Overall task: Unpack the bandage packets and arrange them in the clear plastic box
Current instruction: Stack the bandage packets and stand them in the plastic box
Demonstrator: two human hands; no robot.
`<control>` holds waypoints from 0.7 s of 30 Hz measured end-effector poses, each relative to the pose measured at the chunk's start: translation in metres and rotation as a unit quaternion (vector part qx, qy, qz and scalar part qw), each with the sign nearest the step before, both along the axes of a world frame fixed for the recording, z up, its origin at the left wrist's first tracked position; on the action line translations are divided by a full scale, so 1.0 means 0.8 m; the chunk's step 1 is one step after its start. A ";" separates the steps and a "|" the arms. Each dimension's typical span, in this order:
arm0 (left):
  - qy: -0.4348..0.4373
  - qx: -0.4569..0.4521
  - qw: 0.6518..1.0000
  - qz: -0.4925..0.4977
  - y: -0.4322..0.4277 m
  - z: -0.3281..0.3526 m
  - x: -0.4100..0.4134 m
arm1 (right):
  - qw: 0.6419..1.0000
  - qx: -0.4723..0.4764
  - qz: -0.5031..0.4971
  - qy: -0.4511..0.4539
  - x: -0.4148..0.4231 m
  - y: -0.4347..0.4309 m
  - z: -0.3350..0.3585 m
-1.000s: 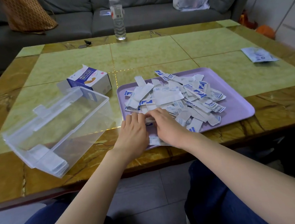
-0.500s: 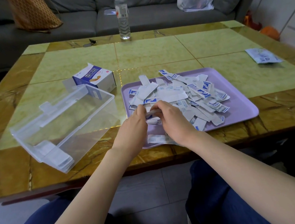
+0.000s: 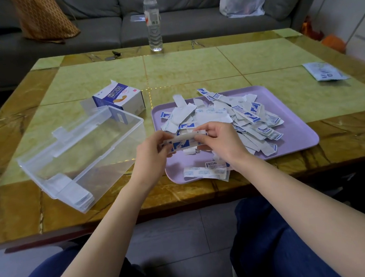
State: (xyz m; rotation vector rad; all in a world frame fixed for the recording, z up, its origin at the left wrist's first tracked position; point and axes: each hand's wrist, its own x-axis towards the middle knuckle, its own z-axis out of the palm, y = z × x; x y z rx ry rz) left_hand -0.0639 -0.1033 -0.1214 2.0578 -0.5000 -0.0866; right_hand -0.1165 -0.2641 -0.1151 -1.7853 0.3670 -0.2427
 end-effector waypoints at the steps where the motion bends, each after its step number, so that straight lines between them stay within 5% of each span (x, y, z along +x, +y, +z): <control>1: -0.009 0.019 1.000 0.002 0.001 -0.002 0.001 | 0.998 -0.063 0.002 0.006 0.000 -0.002 -0.004; 4: -0.051 0.081 0.995 -0.008 0.004 -0.008 -0.003 | 0.969 -0.243 0.041 0.031 -0.003 -0.004 -0.015; 6: -0.107 0.135 0.985 -0.026 0.006 -0.010 -0.004 | 0.956 -0.284 0.059 0.039 -0.005 -0.005 -0.017; 21: -0.088 0.155 0.982 -0.065 0.003 -0.011 -0.009 | 0.951 -0.278 0.117 0.064 -0.004 0.016 -0.020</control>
